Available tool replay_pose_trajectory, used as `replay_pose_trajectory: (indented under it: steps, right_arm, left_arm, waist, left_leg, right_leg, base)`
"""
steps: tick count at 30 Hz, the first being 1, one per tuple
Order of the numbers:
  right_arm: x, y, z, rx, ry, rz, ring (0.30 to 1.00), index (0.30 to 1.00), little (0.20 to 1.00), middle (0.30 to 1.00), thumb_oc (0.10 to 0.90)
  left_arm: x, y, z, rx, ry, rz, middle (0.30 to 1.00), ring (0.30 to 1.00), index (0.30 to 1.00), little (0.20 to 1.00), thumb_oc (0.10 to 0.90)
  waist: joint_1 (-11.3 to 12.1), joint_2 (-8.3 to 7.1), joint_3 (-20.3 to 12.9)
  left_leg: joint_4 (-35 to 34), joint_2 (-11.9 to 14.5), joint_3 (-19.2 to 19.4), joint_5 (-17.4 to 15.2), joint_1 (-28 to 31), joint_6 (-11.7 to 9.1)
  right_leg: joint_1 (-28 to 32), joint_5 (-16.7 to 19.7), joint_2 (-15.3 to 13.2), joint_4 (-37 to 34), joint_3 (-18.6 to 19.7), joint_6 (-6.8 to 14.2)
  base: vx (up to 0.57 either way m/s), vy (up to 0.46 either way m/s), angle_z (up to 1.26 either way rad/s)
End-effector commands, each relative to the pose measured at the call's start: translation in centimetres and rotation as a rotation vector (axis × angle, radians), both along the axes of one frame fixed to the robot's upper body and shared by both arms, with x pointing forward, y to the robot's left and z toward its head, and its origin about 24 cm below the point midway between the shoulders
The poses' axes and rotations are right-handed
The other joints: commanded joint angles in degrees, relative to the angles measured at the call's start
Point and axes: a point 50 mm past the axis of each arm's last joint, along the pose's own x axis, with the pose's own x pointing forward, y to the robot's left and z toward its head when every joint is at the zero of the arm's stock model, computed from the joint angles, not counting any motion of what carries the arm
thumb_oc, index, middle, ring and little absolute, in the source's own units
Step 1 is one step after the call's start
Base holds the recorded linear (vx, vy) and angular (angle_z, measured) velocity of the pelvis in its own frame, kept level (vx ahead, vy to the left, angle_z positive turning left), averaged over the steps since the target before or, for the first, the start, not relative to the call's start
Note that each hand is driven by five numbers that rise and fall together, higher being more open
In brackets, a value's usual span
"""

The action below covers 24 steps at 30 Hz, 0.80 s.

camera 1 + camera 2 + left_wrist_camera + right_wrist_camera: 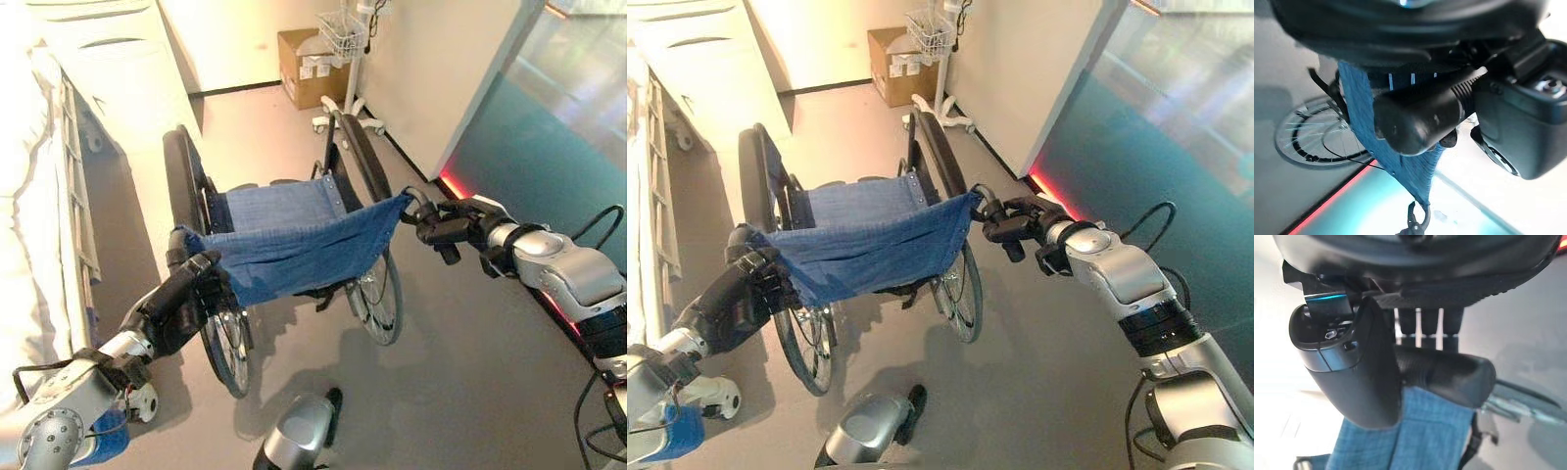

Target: Push the wheelchair next to the bed

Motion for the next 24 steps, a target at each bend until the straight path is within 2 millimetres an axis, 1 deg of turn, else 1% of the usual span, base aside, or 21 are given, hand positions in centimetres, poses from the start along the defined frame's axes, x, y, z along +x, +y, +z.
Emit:
replay_pose_trajectory:
  steps: [1,2,3,4,5,6,7,8,9,10,11,12,13,15,18,19,20,21,22,23,24]
  right_arm:
    - [-0.3,4.4,4.6,0.104,-0.23,0.3,0.3,0.3,0.3,0.3,0.4]
    - [-0.4,4.2,4.7,0.1,-0.238,0.295,0.3,0.3,0.3,0.3,0.4]
    - [-0.4,4.2,4.7,0.1,-0.24,0.295,0.3,0.3,0.3,0.3,0.4]
    - [-0.4,4.0,4.6,0.094,-0.246,0.293,0.3,0.3,0.3,0.3,0.4]
    - [-0.5,3.6,4.7,0.077,-0.257,0.291,0.3,0.3,0.3,0.3,0.4]
    - [-0.5,3.3,4.9,0.066,-0.263,0.283,0.3,0.3,0.3,0.3,0.4]
    - [-0.5,3.2,5.0,0.064,-0.264,0.28,0.3,0.3,0.3,0.3,0.4]
    - [-0.7,2.4,5.3,0.045,-0.274,0.266,0.3,0.3,0.3,0.3,0.4]
    - [-1.0,1.5,5.5,0.035,-0.276,0.245,0.3,0.3,0.3,0.3,0.4]
    - [-1.1,1.1,5.7,0.03,-0.276,0.234,0.3,0.3,0.3,0.3,0.4]
    - [-1.2,1.1,6.1,0.035,-0.285,0.221,0.3,0.3,0.3,0.3,0.4]
    - [-1.2,1.1,6.2,0.036,-0.286,0.223,0.3,0.3,0.3,0.3,0.4]
    - [-1.2,1.5,6.8,0.047,-0.291,0.22,0.3,0.3,0.3,0.3,0.4]
    - [-1.1,2.2,7.8,0.061,-0.296,0.228,0.3,0.3,0.3,0.3,0.4]
    - [-1.2,1.8,8.6,0.065,-0.275,0.218,0.3,0.3,0.3,0.3,0.4]
    - [-1.2,1.7,8.9,0.064,-0.264,0.224,0.3,0.3,0.3,0.3,0.4]
    - [-1.2,1.7,9.0,0.066,-0.26,0.229,0.3,0.3,0.3,0.3,0.4]
    - [-1.2,1.7,9.0,0.069,-0.252,0.228,0.3,0.3,0.3,0.3,0.4]
    - [-1.0,1.6,8.7,0.07,-0.236,0.232,0.3,0.3,0.3,0.3,0.4]
    - [-1.0,1.6,8.6,0.069,-0.233,0.234,0.3,0.3,0.3,0.3,0.4]
    - [-0.9,1.5,8.2,0.06,-0.226,0.231,0.3,0.3,0.3,0.3,0.4]
  left_arm:
    - [2.4,-0.6,10.0,0.161,-0.503,-0.088,0.3,0.3,0.3,0.3,0.4]
    - [2.4,-0.6,10.2,0.16,-0.511,-0.086,0.3,0.3,0.3,0.3,0.4]
    - [2.4,-0.5,10.2,0.159,-0.514,-0.083,0.3,0.3,0.3,0.3,0.4]
    - [2.4,-0.4,10.5,0.156,-0.522,-0.077,0.3,0.3,0.3,0.3,0.4]
    - [2.4,-0.3,11.0,0.15,-0.529,-0.073,0.3,0.3,0.3,0.3,0.4]
    - [2.4,-0.4,11.3,0.146,-0.535,-0.074,0.3,0.3,0.3,0.3,0.4]
    - [2.4,-0.4,11.4,0.144,-0.536,-0.076,0.3,0.3,0.3,0.3,0.4]
    - [2.5,-0.4,11.8,0.131,-0.544,-0.077,0.3,0.3,0.3,0.3,0.4]
    - [2.6,-0.8,11.8,0.117,-0.546,-0.085,0.3,0.3,0.3,0.3,0.4]
    - [2.7,-1.1,11.8,0.109,-0.548,-0.09,0.3,0.3,0.3,0.3,0.4]
    - [2.9,-1.3,11.8,0.113,-0.556,-0.096,0.3,0.3,0.3,0.3,0.4]
    - [2.9,-1.2,11.8,0.115,-0.557,-0.092,0.3,0.3,0.3,0.3,0.4]
    - [3.1,-1.3,11.9,0.133,-0.56,-0.096,0.3,0.3,0.3,0.3,0.4]
    - [3.3,-1.2,12.1,0.156,-0.558,-0.084,0.3,0.3,0.3,0.3,0.4]
    - [3.2,-1.1,11.4,0.157,-0.536,-0.112,0.3,0.3,0.3,0.3,0.4]
    - [2.9,-1.2,11.0,0.154,-0.527,-0.112,0.3,0.3,0.3,0.3,0.4]
    - [2.9,-1.2,10.9,0.154,-0.524,-0.109,0.3,0.3,0.3,0.3,0.4]
    - [2.8,-1.3,10.7,0.152,-0.516,-0.11,0.3,0.3,0.3,0.3,0.4]
    - [2.5,-1.3,10.1,0.145,-0.496,-0.103,0.3,0.3,0.3,0.3,0.4]
    - [2.5,-1.3,10.0,0.144,-0.491,-0.099,0.3,0.3,0.3,0.3,0.4]
    - [2.4,-1.3,9.6,0.134,-0.48,-0.097,0.3,0.3,0.3,0.3,0.4]
  waist:
    - [-2.21,-3.3,-6.56]
    - [-2.82,-3.34,-6.61]
    - [-3.04,-3.33,-6.64]
    - [-3.45,-3.0,-6.94]
    - [-3.97,-1.9,-7.47]
    - [-4.52,-0.72,-7.52]
    - [-4.7,-0.4,-7.62]
    - [-6.13,1.3,-7.05]
    - [-7.16,2.0,-6.67]
    - [-7.83,2.23,-6.42]
    - [-8.49,1.98,-6.07]
    - [-8.62,2.12,-5.96]
    - [-8.88,1.87,-5.67]
    - [-9.07,1.33,-5.43]
    - [-8.64,-0.34,-6.99]
    - [-8.47,-1.17,-7.98]
    - [-8.57,-1.26,-8.19]
    - [-8.62,-1.47,-8.56]
    - [-8.65,-1.71,-8.67]
    - [-8.69,-1.73,-8.63]
    - [-9.08,-1.75,-8.24]
  left_leg:
    - [-8.1,-6.11,-3.48,3.58,-0.9,-5.74]
    - [-7.51,-6.09,-4.91,3.44,-0.96,-5.92]
    - [-7.25,-6.11,-5.33,3.35,-0.98,-6.0]
    - [-6.2,-5.98,-6.22,3.18,-1.14,-6.15]
    - [-4.74,-5.24,-8.33,2.94,-0.82,-6.59]
    - [-4.13,-4.22,-10.62,2.79,-0.08,-7.36]
    - [-4.07,-3.86,-11.16,2.93,-0.07,-7.58]
    - [-2.87,-2.54,-15.07,2.16,1.4,-8.81]
    - [-1.77,-2.21,-18.5,1.45,2.32,-9.49]
    - [-1.33,-1.87,-20.84,0.05,3.46,-9.88]
    - [-2.23,-0.39,-23.26,-2.53,5.67,-10.55]
    - [-2.37,-0.04,-23.62,-3.08,6.21,-10.66]
    - [-3.72,2.23,-25.21,-4.65,8.52,-11.39]
    - [-5.29,5.07,-26.37,-5.71,11.05,-12.36]
    - [-3.96,7.27,-27.82,-3.64,10.07,-14.08]
    - [-2.89,8.76,-28.2,-0.8,9.43,-15.32]
    - [-2.61,9.08,-28.22,-0.26,9.31,-15.53]
    - [-1.38,9.81,-28.01,1.76,8.78,-16.1]
    - [3.72,10.54,-26.02,6.18,6.6,-17.06]
    - [4.95,10.56,-25.7,6.87,5.92,-17.22]
    - [10.2,10.82,-23.57,8.91,3.58,-17.36]
  right_leg:
    - [3.83,34.66,9.63,-5.11,0.53,2.27]
    - [2.24,35.29,9.52,-4.82,2.9,2.27]
    - [1.89,34.99,9.09,-5.05,3.3,2.27]
    - [2.03,32.38,6.28,-7.02,3.47,2.27]
    - [2.22,28.28,-0.11,-10.17,2.78,0.89]
    - [1.17,24.36,-3.1,-13.45,2.55,-1.27]
    - [0.78,23.82,-3.22,-14.43,2.57,-1.76]
    - [-1.15,18.49,-4.02,-19.95,4.1,-3.95]
    - [-2.81,19.07,-5.33,-24.28,6.11,-4.54]
    - [-4.93,22.12,-8.24,-26.52,7.72,-4.11]
    - [-8.7,27.35,-12.76,-29.7,9.91,-2.75]
    - [-8.6,27.96,-12.99,-30.26,9.97,-2.52]
    - [-10.48,31.21,-15.33,-34.07,11.07,-1.25]
    - [-11.64,32.94,-15.92,-34.58,11.96,-0.29]
    - [-8.55,28.42,-12.92,-35.74,11.21,0.05]
    - [-7.48,25.34,-10.61,-35.5,10.18,-0.78]
    - [-7.36,24.63,-10.04,-35.32,10.04,-1.05]
    - [-6.96,23.64,-9.22,-35.45,9.54,-1.92]
    - [-5.61,22.14,-8.02,-35.81,8.1,-3.83]
    - [-5.29,21.94,-7.83,-35.94,7.77,-4.17]
    - [-4.62,21.32,-7.26,-35.84,6.58,-5.46]
  base:
    - [0.22,-0.26,0.31]
    - [0.18,-0.14,0.4]
    - [0.24,-0.096,0.43]
    - [0.29,-0.092,0.2]
    - [0.35,-0.155,0.07]
    - [0.24,-0.147,0.0]
    - [0.26,-0.233,0.15]
    - [0.27,-0.249,0.51]
    - [0.38,-0.335,1.18]
    - [0.39,-0.429,1.64]
    - [0.32,-0.379,1.35]
    - [0.39,-0.521,0.79]
    - [0.32,-0.404,0.46]
    - [0.42,-0.518,0.26]
    - [0.4,-0.414,1.13]
    - [0.31,-0.273,1.09]
    - [0.34,-0.286,0.7]
    - [0.28,-0.238,0.31]
    - [0.26,-0.227,0.19]
    - [0.21,-0.235,0.53]
    - [0.12,-0.196,0.53]
